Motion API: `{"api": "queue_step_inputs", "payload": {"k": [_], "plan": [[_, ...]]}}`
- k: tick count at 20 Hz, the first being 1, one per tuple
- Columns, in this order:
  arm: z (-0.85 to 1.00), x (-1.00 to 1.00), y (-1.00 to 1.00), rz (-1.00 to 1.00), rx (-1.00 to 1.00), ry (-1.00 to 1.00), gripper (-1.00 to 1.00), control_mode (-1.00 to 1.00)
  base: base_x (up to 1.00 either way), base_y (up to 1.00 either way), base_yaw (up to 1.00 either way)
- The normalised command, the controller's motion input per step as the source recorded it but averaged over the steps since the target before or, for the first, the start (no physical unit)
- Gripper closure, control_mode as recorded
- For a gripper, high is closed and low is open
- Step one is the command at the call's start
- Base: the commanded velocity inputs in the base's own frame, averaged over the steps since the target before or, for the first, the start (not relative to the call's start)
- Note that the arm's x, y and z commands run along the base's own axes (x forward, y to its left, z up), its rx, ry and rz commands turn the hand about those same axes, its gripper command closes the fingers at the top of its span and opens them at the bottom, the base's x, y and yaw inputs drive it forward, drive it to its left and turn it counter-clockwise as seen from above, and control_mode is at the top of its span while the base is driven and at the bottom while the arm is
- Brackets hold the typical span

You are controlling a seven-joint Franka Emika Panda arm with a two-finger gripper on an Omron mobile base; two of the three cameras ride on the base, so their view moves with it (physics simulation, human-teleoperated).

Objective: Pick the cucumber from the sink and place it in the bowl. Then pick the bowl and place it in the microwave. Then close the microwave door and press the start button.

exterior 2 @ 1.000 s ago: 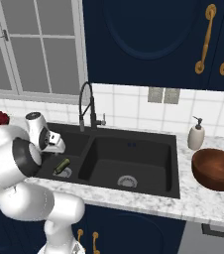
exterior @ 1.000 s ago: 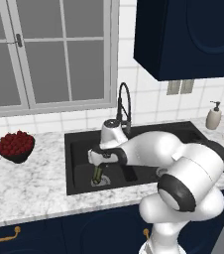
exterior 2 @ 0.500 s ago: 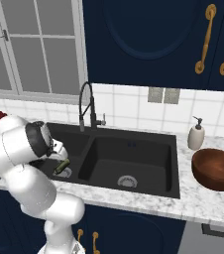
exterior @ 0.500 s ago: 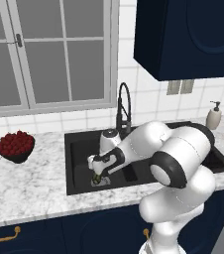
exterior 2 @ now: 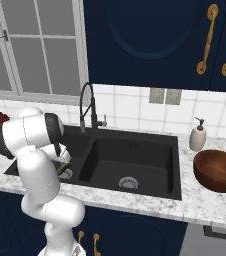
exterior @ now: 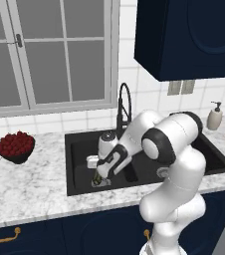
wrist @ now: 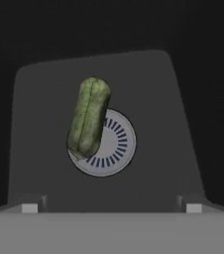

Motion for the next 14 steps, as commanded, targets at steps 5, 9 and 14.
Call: {"api": "queue_step_inputs", "payload": {"k": [5,9,14], "plan": [[-0.22,0.21,0.2,-0.06,0.0,0.04,-1.0,-1.0,0.0,0.0,0.0],[-0.27,0.29,0.07,-0.03,-0.01,0.15,-1.0,-1.0,0.0,0.0,0.0],[-0.25,0.23,0.02,-0.01,0.0,0.06,-1.0,-1.0,0.0,0.0,0.0]]}}
